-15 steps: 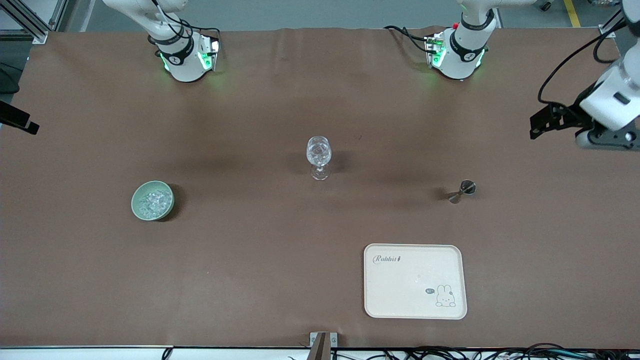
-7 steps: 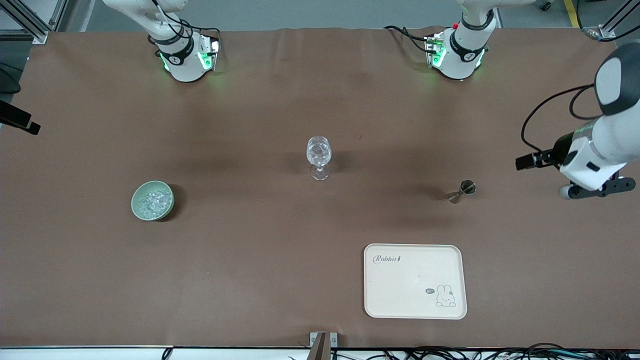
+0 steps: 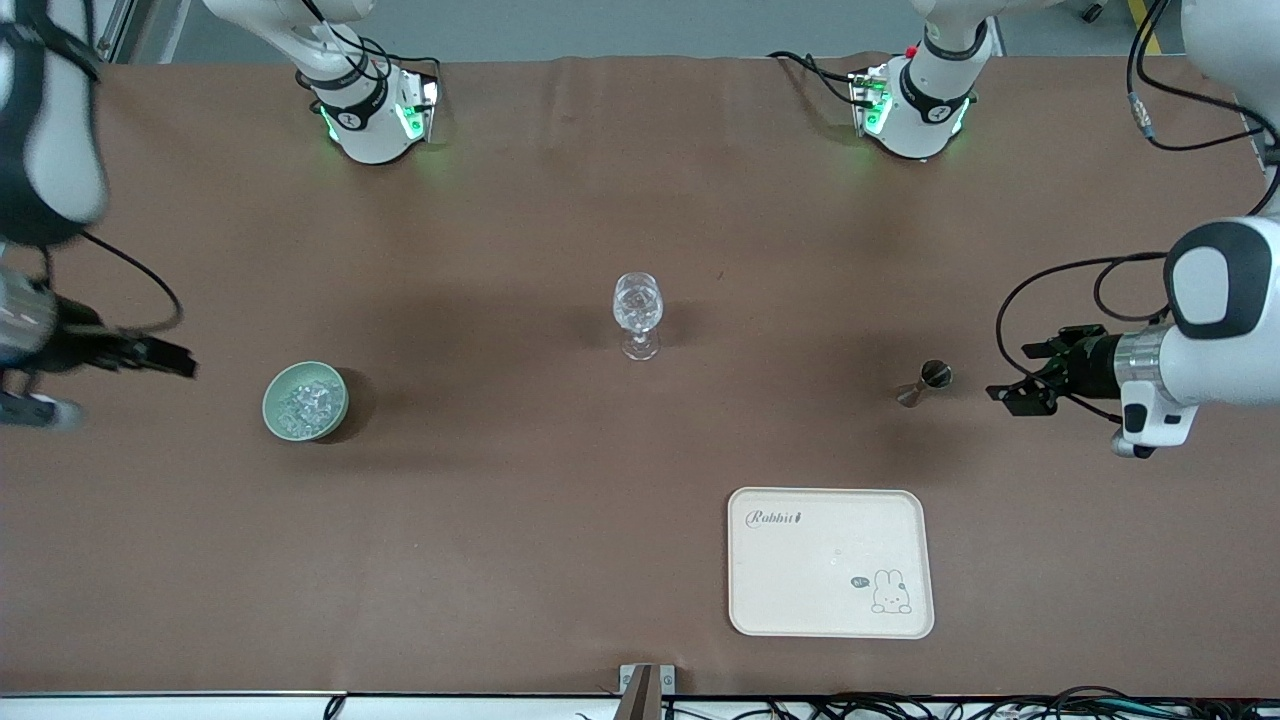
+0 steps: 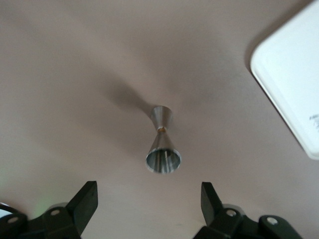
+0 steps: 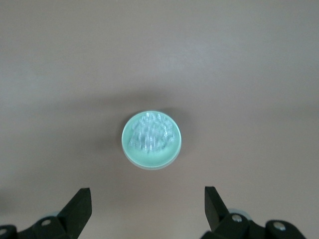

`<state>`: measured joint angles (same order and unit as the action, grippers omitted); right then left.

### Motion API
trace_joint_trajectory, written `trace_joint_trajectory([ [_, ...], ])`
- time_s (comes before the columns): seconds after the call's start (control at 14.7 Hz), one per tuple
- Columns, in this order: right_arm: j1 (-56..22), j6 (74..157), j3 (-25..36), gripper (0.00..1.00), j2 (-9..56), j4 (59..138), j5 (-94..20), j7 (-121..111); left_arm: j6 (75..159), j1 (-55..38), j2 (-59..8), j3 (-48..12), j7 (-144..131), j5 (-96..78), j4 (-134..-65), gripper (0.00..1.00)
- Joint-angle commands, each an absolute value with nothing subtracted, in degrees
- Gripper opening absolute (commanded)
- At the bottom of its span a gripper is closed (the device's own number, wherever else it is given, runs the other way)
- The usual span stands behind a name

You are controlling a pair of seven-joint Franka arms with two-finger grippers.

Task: Pour wine and add ice with both arms
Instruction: 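Reach the left gripper to the jigger while the right gripper reaches the bowl, then grasp the metal jigger with the left gripper while the right gripper grasps ice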

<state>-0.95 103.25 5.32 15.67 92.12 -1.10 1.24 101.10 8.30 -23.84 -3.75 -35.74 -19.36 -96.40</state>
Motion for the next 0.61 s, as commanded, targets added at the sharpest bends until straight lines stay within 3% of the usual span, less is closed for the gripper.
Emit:
trace_joint_trajectory([
  [0.0,-1.7,116.9,5.4,1.0,14.5,104.6,-1.2,1.1,101.4,11.8,-28.1,-4.0,-37.0,-27.9,-95.7,0.92],
  [0.41,-1.5,138.1,5.4,0.98,18.9,118.7,-1.3,1.2,102.0,15.5,-36.5,-4.3,-35.3,-36.6,-95.7,0.86],
  [0.54,-1.8,138.8,5.4,0.93,18.9,119.9,-1.3,1.2,102.0,15.9,-38.8,-4.3,-34.6,-39.9,-95.9,0.86],
])
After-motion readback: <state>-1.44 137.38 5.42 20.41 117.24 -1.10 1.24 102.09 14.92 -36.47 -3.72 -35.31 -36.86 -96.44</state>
